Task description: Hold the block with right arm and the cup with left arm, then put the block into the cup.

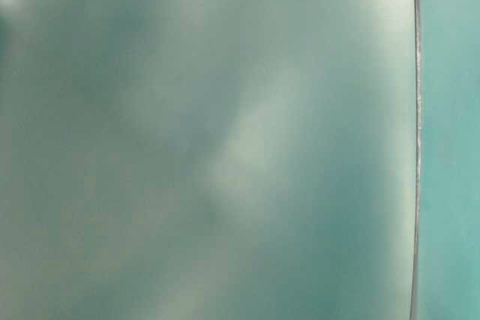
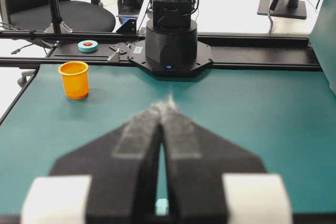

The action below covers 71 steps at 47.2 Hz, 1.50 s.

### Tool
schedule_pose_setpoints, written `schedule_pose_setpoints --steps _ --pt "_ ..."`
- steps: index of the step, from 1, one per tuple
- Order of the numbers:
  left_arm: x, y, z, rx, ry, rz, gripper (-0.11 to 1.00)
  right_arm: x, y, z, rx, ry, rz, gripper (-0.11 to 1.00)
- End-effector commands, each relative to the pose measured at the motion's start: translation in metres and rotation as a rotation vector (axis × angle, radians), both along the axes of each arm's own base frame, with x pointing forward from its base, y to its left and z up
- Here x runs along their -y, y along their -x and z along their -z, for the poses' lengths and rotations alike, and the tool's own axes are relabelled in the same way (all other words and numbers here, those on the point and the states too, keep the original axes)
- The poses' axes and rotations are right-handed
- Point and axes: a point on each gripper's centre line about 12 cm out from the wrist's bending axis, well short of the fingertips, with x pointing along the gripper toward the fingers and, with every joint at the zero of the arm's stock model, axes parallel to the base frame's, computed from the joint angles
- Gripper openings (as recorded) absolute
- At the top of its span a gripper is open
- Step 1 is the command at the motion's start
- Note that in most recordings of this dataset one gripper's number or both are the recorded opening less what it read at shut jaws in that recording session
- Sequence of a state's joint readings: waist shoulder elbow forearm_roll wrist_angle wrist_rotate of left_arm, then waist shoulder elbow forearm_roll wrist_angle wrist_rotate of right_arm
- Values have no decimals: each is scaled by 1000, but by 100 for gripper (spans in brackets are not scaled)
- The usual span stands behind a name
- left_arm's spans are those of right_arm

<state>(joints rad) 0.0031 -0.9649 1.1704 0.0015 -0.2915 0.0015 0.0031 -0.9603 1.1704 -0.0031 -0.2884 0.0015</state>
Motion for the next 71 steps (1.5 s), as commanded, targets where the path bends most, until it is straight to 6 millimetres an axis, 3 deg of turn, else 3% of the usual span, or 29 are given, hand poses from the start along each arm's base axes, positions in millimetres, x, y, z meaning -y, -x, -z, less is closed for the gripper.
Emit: schedule_pose_setpoints --steps 1,7,15,20,29,33,41,52,55,67,71 --pt "1 -1 0 -41 17 7 -1 -1 -2 -9 20 -12 -4 0" --pt "1 2 4 -127 54 6 19 -1 -8 -7 -80 -15 -3 0" --pt "1 10 0 -152 95 5 20 -1 -17 3 -269 -37 0 0" --pt "1 15 -1 -170 108 4 29 -1 -22 3 -341 -72 5 0" --pt "1 18 6 -247 123 -1 70 -1 -28 4 -387 -144 15 0" --pt "1 18 13 -296 123 -5 82 -1 -29 2 -385 -165 14 0" --pt "8 21 25 -413 92 34 86 -6 -29 3 -390 -184 -1 0" --pt "42 32 37 -540 60 214 86 -11 -29 6 -420 -251 -11 2" --pt "50 35 39 -565 49 264 86 -11 -29 8 -436 -274 -7 8" --pt "73 48 47 -680 99 371 86 -12 -32 21 -526 -364 19 56" --pt "79 51 50 -711 97 404 86 -14 -34 28 -583 -385 31 64"
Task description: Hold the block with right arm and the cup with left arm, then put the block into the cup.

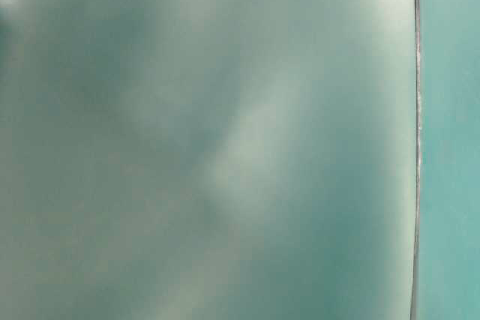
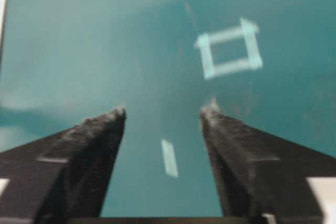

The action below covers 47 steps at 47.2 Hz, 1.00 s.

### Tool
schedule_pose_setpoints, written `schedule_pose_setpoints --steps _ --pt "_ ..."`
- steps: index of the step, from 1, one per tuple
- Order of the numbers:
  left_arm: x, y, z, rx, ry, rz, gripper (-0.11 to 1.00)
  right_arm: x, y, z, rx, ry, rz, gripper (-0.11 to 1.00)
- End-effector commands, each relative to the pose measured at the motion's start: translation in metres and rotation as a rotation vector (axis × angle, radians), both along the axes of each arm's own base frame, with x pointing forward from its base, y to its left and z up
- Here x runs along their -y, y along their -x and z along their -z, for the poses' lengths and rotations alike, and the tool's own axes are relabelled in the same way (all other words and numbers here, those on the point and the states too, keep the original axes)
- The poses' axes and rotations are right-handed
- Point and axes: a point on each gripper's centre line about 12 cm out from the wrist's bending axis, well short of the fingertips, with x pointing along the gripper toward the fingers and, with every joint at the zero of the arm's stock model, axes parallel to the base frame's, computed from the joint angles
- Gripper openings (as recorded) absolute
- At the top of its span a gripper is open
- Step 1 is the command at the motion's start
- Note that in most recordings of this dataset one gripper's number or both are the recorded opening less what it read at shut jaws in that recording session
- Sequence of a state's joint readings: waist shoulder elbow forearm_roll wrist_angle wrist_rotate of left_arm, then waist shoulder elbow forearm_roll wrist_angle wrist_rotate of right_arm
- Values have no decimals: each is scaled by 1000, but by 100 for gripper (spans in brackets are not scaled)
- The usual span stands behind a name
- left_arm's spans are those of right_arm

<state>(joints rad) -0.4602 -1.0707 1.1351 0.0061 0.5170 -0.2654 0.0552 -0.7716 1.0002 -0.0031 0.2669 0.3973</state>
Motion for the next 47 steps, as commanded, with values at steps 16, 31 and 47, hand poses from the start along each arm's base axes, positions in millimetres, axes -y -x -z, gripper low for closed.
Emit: schedule_pose_setpoints --steps 16,31,47 --pt "44 14 7 -188 50 151 86 -17 -8 8 -103 -12 -58 66" --pt "84 22 28 -306 57 242 86 -20 -8 16 -153 -7 -69 66" --pt "97 11 64 -436 -49 197 86 -21 -10 18 -164 -6 -69 66"
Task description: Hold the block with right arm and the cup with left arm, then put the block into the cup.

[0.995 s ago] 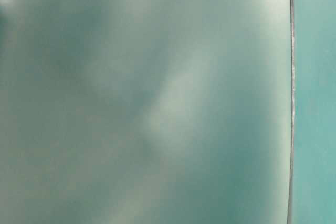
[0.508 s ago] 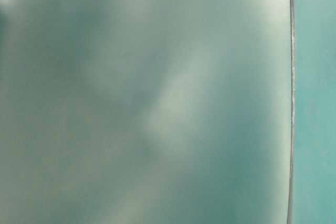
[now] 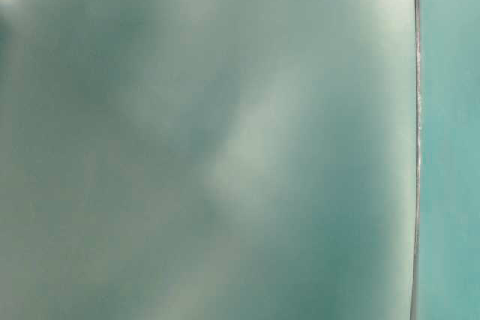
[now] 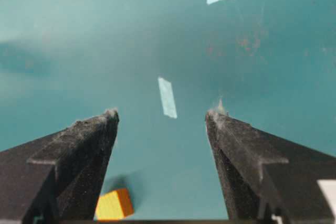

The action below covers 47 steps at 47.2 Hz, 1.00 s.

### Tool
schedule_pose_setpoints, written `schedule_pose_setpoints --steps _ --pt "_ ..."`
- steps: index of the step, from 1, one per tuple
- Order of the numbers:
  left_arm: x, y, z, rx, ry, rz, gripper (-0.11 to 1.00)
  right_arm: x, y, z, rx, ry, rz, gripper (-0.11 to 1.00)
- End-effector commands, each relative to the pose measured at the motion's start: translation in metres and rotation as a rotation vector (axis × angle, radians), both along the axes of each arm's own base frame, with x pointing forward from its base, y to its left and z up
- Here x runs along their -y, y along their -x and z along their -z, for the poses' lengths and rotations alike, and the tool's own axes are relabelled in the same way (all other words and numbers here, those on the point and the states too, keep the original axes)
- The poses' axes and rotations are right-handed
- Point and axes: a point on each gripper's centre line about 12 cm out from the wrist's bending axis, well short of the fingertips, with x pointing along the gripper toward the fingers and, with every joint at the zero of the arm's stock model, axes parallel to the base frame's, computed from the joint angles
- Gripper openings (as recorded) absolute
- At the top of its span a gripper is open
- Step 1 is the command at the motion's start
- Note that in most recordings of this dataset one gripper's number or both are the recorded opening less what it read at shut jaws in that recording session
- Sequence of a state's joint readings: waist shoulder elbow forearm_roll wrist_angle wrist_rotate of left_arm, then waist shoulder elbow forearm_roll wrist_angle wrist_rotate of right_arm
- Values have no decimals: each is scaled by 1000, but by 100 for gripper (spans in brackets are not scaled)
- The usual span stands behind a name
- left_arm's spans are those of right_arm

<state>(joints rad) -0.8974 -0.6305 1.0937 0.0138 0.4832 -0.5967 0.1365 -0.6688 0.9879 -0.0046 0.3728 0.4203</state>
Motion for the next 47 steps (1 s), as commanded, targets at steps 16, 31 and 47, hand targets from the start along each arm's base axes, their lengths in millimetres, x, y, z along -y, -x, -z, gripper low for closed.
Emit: schedule_pose_setpoints --steps 16,31,47 --pt "13 -16 25 -135 -74 -121 86 -3 -10 -10 51 -11 -4 66" --pt "28 -28 31 -131 -64 -122 86 -4 -12 -8 42 -9 -7 66" --pt "38 -36 47 -131 -62 -122 86 -3 -12 -8 42 -2 -9 66"
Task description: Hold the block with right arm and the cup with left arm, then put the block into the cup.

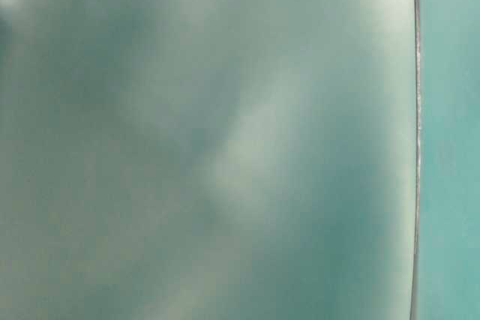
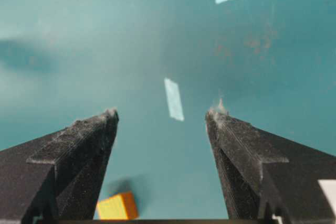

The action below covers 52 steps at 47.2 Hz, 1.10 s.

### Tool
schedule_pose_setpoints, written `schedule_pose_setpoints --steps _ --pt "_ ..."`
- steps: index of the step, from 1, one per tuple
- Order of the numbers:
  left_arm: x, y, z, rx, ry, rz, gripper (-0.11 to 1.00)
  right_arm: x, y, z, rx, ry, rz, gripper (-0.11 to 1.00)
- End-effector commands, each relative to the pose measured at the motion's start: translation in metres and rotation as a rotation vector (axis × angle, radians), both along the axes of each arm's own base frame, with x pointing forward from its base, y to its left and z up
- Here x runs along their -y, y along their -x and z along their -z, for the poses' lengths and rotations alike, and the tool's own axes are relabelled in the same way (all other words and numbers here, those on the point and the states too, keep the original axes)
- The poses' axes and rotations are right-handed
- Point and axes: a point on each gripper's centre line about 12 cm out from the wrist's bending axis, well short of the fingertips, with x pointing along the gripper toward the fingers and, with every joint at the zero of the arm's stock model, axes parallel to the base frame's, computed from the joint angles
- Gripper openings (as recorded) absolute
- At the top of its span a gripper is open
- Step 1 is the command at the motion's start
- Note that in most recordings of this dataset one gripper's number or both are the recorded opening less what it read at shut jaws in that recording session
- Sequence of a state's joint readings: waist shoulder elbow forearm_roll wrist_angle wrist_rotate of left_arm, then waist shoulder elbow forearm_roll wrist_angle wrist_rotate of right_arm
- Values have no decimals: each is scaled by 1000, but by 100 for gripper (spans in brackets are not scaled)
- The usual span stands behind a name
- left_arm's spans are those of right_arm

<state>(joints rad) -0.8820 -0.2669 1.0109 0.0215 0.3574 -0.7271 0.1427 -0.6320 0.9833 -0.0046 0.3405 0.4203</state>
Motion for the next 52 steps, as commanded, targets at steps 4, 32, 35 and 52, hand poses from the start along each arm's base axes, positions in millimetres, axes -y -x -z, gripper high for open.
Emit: schedule_pose_setpoints --steps 4,32,35,52 --pt "8 -9 0 13 13 -7 86 -1 -5 -12 42 1 -6 66" --pt "-24 -46 -13 -6 -34 -159 69 -7 8 8 -103 33 -43 66" --pt "-40 -56 -16 -33 -66 -216 69 -14 11 14 -147 43 -74 66" --pt "-107 -133 -36 58 -173 -260 69 -52 13 51 -323 101 -227 66"
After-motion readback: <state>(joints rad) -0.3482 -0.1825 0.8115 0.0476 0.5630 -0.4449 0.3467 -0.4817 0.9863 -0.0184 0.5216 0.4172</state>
